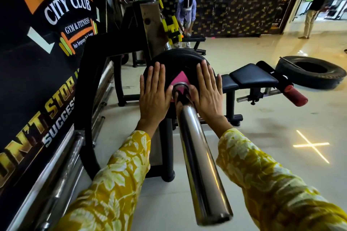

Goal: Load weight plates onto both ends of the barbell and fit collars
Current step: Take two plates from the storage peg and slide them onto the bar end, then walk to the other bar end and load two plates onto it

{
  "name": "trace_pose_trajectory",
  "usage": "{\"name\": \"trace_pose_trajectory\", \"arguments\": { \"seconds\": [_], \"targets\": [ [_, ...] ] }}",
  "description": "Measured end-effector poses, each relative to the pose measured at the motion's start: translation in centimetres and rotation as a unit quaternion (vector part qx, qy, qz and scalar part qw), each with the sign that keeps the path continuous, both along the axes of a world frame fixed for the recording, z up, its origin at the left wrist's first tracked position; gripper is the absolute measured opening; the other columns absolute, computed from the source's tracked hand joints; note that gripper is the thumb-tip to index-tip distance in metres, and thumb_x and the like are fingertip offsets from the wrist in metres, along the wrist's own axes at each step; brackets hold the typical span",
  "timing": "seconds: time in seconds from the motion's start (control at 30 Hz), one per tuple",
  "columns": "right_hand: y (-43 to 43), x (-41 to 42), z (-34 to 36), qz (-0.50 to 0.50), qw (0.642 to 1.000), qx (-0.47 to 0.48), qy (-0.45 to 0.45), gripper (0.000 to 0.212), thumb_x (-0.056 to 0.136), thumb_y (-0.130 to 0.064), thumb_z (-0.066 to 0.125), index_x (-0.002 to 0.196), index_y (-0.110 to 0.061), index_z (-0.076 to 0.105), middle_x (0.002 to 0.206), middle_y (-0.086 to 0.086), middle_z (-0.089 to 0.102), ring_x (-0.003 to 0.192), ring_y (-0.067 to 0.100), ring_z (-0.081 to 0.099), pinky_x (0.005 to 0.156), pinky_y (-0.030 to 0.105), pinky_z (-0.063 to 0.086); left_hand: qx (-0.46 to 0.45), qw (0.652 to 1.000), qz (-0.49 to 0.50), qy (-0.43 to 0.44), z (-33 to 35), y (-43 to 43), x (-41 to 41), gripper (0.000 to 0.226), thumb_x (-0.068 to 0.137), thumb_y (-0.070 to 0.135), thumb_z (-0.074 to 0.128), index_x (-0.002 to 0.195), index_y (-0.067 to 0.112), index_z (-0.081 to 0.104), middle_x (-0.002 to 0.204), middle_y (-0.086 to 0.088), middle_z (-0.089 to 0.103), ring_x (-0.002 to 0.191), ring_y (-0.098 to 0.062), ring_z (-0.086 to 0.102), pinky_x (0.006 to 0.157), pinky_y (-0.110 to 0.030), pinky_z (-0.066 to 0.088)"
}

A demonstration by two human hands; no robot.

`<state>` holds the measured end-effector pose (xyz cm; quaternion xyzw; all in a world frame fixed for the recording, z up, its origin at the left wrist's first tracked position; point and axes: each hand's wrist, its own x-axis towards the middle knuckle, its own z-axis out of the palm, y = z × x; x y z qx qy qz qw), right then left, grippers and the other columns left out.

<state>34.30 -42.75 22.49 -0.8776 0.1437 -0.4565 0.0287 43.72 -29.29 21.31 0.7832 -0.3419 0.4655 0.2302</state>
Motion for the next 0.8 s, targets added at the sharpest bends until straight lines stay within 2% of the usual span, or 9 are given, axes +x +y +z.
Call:
{"name": "trace_pose_trajectory", "arguments": {
  "seconds": [0.07, 0.23, 0.4, 0.53, 0.63, 0.8],
  "targets": [
    [1.0, -2.1, 0.3, 0.012, 0.999, 0.025, 0.016, 0.059, 0.095, -0.043, 0.022, 0.146, -0.014, 0.020, 0.154, 0.003, 0.021, 0.142, 0.014, 0.014, 0.114, 0.027, -0.004, -0.005, 0.999, -0.033, 0.043, 0.7, 1.1, -1.8, 0.055, 0.098, 0.034, 0.030, 0.144, 0.004, 0.024, 0.150, -0.016, 0.030, 0.140, -0.024, 0.021, 0.115, -0.037, 0.006],
    [3.6, -8.5, 0.6, 0.025, 0.999, 0.031, 0.030, 0.056, 0.095, -0.040, 0.019, 0.145, -0.015, 0.022, 0.153, 0.002, 0.023, 0.142, 0.014, 0.015, 0.114, 0.033, 0.003, -0.002, 0.995, -0.045, 0.089, 1.2, 4.3, -7.6, 0.053, 0.097, 0.031, 0.029, 0.141, 0.002, 0.032, 0.147, -0.017, 0.035, 0.138, -0.026, 0.028, 0.116, -0.034, 0.007],
    [6.1, -15.6, 0.5, 0.027, 0.998, 0.047, 0.014, 0.054, 0.096, -0.039, 0.020, 0.145, -0.015, 0.023, 0.153, 0.002, 0.025, 0.141, 0.013, 0.016, 0.115, 0.031, 0.001, -0.014, 0.994, -0.053, 0.099, 1.4, 7.5, -14.3, 0.052, 0.097, 0.030, 0.028, 0.142, 0.002, 0.032, 0.148, -0.016, 0.035, 0.139, -0.026, 0.028, 0.115, -0.043, 0.016],
    [8.5, -21.5, -0.4, 0.041, 0.997, 0.069, 0.018, 0.054, 0.097, -0.040, 0.020, 0.145, -0.015, 0.023, 0.154, 0.002, 0.022, 0.141, 0.011, 0.011, 0.116, 0.029, -0.001, -0.023, 0.993, -0.046, 0.105, 0.4, 10.1, -19.1, 0.051, 0.098, 0.029, 0.028, 0.141, 0.003, 0.033, 0.147, -0.015, 0.036, 0.138, -0.024, 0.028, 0.116, -0.038, 0.014],
    [11.1, -25.0, -0.9, 0.050, 0.996, 0.067, 0.025, 0.059, 0.097, -0.046, 0.011, 0.145, -0.015, 0.023, 0.153, 0.001, 0.021, 0.141, 0.008, 0.008, 0.115, 0.028, -0.002, -0.028, 0.992, -0.051, 0.109, 0.1, 12.3, -22.9, 0.051, 0.099, 0.031, 0.027, 0.141, 0.002, 0.033, 0.147, -0.015, 0.036, 0.139, -0.022, 0.025, 0.116, -0.034, 0.010],
    [15.7, -29.0, -1.1, 0.053, 0.996, 0.074, 0.025, 0.061, 0.096, -0.048, 0.006, 0.145, -0.015, 0.023, 0.153, 0.000, 0.019, 0.141, 0.010, 0.010, 0.116, 0.030, 0.001, -0.034, 0.990, -0.073, 0.113, 0.3, 15.3, -28.6, 0.054, 0.100, 0.037, 0.020, 0.141, 0.003, 0.033, 0.147, -0.015, 0.036, 0.139, -0.022, 0.027, 0.116, -0.038, 0.014]
  ]
}}
